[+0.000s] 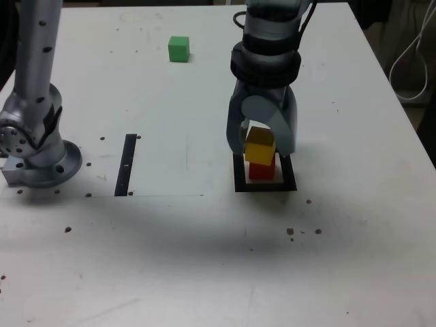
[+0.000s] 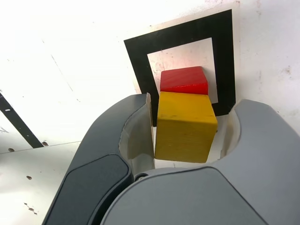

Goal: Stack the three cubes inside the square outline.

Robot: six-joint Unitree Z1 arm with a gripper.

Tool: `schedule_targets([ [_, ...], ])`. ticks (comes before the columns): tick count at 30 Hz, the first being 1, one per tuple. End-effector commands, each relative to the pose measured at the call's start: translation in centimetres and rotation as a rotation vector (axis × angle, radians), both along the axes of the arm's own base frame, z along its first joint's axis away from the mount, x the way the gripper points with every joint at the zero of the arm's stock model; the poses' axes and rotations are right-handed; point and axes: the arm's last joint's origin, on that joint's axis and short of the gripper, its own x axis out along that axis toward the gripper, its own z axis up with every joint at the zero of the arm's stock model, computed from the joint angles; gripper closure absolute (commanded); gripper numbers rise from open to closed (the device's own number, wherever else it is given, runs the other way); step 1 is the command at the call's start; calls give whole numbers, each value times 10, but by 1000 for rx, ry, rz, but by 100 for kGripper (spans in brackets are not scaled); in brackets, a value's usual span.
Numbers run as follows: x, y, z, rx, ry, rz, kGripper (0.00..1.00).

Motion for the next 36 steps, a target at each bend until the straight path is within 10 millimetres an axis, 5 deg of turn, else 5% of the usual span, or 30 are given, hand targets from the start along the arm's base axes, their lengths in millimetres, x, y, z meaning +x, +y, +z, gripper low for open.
schedule_targets([
  [1,1,0,1,1,-1,-3,1],
  [11,-17,18,29,50,-6,5,1],
  [22,-51,95,71,93,-27,-23,1],
  [36,-104,212,59,179,130,139,1],
])
